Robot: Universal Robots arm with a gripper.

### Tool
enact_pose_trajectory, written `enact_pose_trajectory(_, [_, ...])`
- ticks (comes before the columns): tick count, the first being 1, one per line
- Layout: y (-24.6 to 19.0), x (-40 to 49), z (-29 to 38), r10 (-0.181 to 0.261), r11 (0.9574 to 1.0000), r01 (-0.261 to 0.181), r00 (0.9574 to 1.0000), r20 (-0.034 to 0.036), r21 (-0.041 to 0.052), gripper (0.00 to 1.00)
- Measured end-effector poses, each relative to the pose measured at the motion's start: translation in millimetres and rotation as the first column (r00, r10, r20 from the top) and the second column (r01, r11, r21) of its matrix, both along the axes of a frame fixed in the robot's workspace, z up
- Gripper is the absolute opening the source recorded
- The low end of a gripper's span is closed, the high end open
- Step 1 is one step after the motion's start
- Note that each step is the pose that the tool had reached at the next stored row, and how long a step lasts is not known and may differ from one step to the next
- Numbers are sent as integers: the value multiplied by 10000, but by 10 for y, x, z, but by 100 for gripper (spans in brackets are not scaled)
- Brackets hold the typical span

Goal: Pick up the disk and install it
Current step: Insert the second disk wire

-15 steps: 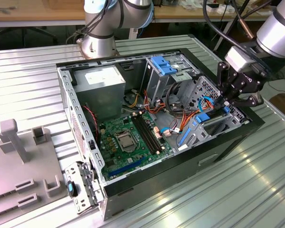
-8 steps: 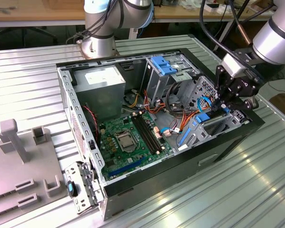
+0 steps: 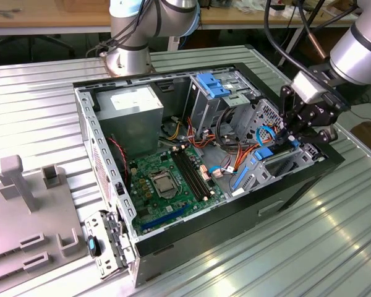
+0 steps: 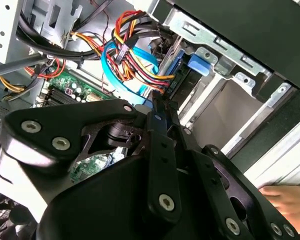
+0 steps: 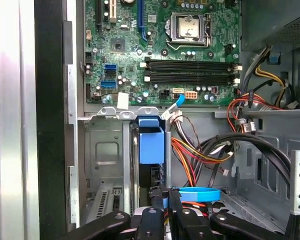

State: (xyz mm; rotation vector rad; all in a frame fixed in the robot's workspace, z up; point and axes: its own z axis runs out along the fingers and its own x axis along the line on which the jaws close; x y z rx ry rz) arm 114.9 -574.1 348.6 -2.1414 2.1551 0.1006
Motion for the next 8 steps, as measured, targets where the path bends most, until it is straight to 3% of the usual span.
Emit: enact_pose_trajectory(8, [0, 3, -4, 526, 9986, -526, 9986, 0, 0, 16])
